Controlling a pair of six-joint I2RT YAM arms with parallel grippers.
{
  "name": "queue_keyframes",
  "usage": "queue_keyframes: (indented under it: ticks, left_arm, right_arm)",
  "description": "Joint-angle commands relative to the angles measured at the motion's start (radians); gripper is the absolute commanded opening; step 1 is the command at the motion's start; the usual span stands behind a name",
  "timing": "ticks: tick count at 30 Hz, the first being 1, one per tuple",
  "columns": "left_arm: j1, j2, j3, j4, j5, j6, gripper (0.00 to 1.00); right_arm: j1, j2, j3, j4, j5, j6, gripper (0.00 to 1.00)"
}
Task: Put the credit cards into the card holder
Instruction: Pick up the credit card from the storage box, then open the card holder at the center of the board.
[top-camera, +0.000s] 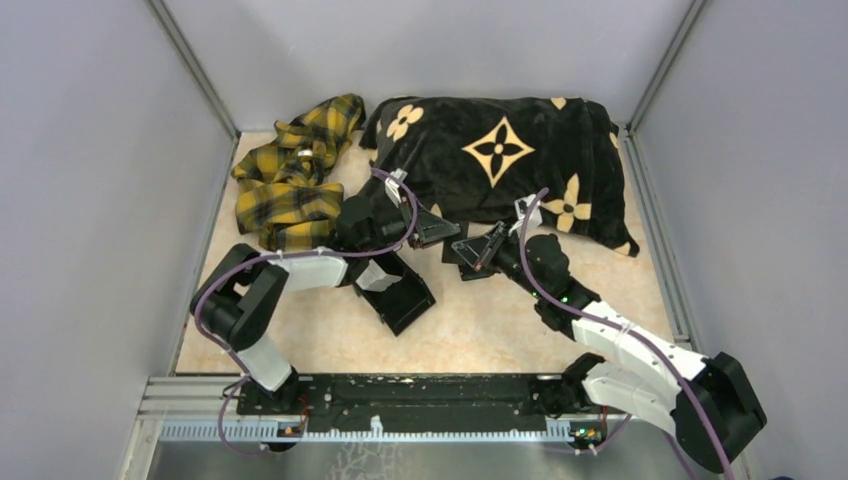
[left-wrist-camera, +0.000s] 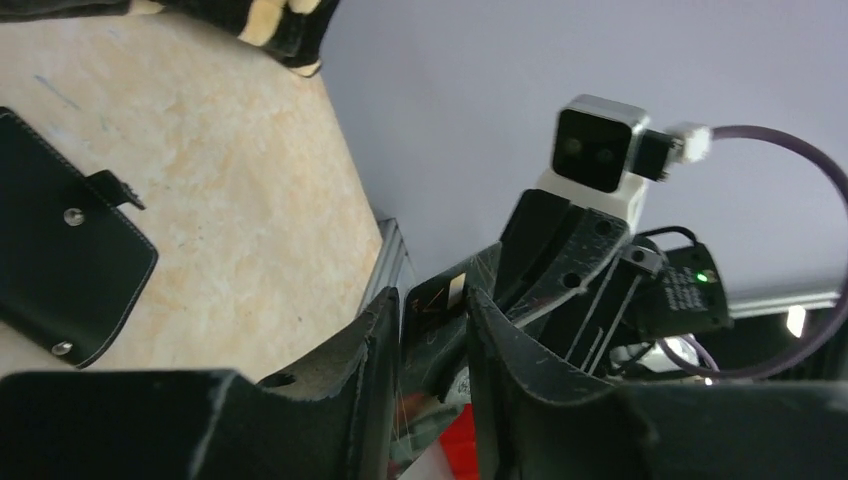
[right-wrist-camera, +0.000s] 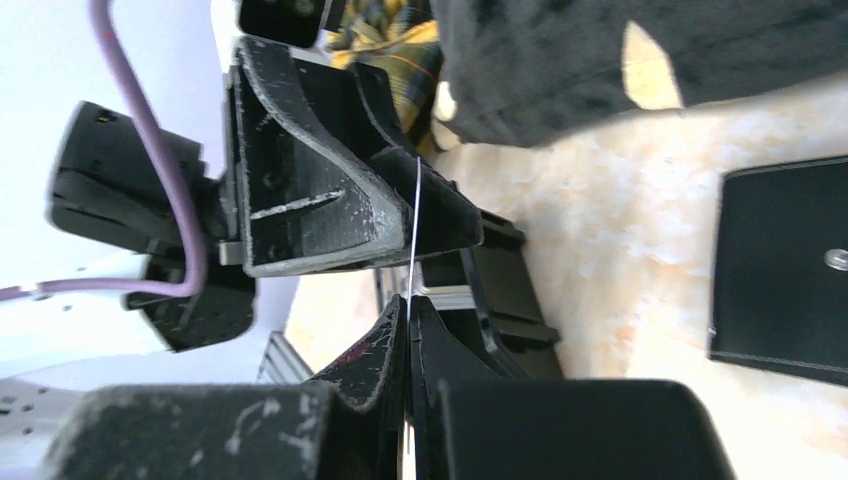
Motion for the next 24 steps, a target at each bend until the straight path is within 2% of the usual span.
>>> queue_keyframes:
  ticks: [1, 6, 10, 16, 24]
  left_arm:
    - [-0.008, -0.073, 0.056, -0.35, -0.154, 0.156, 0.37]
    - [-0.047, -0.083, 0.149, -0.663, -0.314, 0.287, 0.35]
    - [-0.1, -0.055, 0.245, -0.876, -0.453, 0.35, 0.31]
    - [-0.155, -0.007, 0.263, -0.967, -0.594, 0.31, 0.15]
    - [-0.212, 0.071, 0.29, -0.998, -0.706, 0.245, 0.11]
  right_arm:
    - [-0.01, -0.071, 0.154, -0.265, 0.069, -0.143, 0.0]
    - [-0.011, -0.031, 0.287, -0.543, 0.172, -0.273, 0.0]
    - [-0.011, 0.063, 0.39, -0.686, 0.226, -0.36, 0.0]
    - [-0.011, 0.196, 0.459, -0.765, 0.265, -0.45, 0.0]
    - [-0.011, 0.279, 0.477, -0.787, 0.313, -0.504, 0.0]
